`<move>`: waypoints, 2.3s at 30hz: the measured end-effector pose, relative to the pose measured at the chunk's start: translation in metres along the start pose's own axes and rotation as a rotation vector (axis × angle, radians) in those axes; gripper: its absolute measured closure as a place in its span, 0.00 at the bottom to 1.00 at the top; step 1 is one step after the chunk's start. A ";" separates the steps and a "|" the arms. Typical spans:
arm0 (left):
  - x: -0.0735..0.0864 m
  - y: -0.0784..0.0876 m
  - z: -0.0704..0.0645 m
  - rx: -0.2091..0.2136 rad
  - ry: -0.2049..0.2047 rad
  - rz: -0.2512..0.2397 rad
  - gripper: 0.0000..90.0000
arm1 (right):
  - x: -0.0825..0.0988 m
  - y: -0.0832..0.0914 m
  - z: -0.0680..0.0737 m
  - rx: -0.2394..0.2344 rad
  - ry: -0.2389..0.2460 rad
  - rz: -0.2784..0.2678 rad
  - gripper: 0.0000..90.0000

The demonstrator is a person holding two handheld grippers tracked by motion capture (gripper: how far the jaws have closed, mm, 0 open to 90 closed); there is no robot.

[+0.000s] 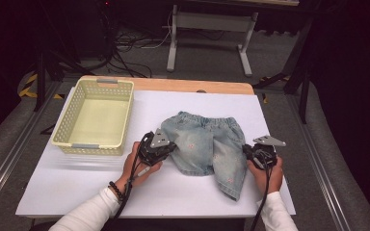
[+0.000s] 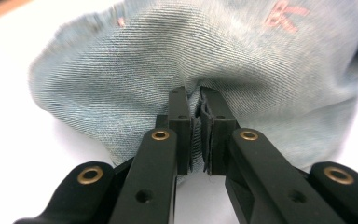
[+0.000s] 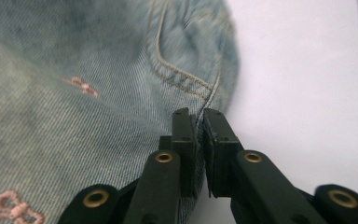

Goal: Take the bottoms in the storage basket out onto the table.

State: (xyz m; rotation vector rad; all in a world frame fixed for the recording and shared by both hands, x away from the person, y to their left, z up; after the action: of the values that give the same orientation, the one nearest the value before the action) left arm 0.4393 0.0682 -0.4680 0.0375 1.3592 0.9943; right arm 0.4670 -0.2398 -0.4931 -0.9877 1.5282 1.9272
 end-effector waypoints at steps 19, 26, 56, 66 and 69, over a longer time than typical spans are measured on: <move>-0.015 0.049 -0.005 -0.045 -0.083 -0.073 0.57 | -0.008 0.019 -0.004 0.012 0.001 -0.087 0.83; 0.021 0.043 -0.029 0.017 -0.148 0.025 0.32 | 0.013 0.016 0.006 -0.030 -0.031 -0.022 0.59; 0.038 0.008 -0.031 0.100 -0.120 0.117 0.92 | 0.036 0.029 0.012 -0.046 0.028 0.057 0.90; 0.005 0.054 -0.030 0.032 -0.189 0.014 0.92 | 0.010 0.047 -0.003 0.021 0.007 -0.078 0.90; 0.003 0.060 -0.028 0.050 -0.174 -0.005 0.91 | 0.007 0.047 -0.001 0.034 0.023 -0.087 0.90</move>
State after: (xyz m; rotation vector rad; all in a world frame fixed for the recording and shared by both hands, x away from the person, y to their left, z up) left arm 0.3820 0.0922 -0.4452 0.1554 1.2238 0.9309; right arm 0.4273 -0.2537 -0.4700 -1.0482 1.5007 1.8297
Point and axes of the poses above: each handheld gripper's, and its own axes: y roughly backward along the jaws, x roughly out of its underside, z roughly to its left, the point moved 8 cm from there along -y, roughly forward along the jaws, and after that the axes turned 13 degrees about -y, right-handed, at the moved point
